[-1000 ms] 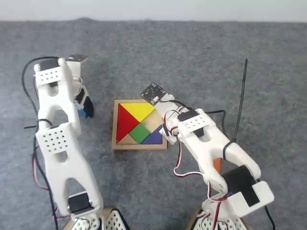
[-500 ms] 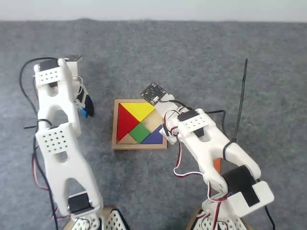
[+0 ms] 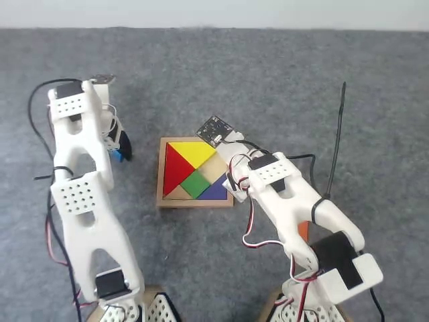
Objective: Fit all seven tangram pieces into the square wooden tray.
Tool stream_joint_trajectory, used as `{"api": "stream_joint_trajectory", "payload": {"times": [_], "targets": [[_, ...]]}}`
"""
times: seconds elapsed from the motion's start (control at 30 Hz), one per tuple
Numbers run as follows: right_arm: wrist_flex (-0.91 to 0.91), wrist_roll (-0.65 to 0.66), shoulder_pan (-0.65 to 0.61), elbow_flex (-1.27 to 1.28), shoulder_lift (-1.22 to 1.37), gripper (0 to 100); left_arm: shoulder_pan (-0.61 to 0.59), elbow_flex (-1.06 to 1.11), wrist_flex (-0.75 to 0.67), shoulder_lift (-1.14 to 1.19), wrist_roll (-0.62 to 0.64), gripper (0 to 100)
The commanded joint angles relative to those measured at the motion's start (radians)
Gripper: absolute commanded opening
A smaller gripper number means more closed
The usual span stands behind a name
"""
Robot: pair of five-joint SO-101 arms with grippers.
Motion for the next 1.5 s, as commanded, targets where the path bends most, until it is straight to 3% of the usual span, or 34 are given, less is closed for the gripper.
{"api": "stream_joint_trajectory", "payload": {"times": [0.0,0.63,0.77,0.93,1.1,1.3,1.47], "targets": [[-0.004,0.0,0.012,-0.057,-0.008,3.0,0.002,-0.047,-0.052,-0.021,0.037,21],[-0.005,0.032,0.012,-0.057,-0.001,3.0,-0.025,-0.047,-0.043,-0.028,0.02,21],[-0.005,0.032,0.012,-0.057,-0.001,3.0,-0.04,-0.044,0.044,-0.103,0.035,21],[-0.007,0.032,0.012,-0.057,-0.001,3.0,-0.077,0.042,0.048,-0.235,0.098,21],[-0.007,0.032,0.012,-0.057,-0.001,3.0,-0.078,0.326,-0.129,-0.345,0.095,21],[-0.007,0.032,0.012,-0.057,-0.001,3.0,-0.015,0.808,-0.489,-0.635,0.104,21],[-0.005,0.032,0.012,-0.057,-0.001,3.0,0.02,0.94,-0.697,-0.73,0.13,21]]}}
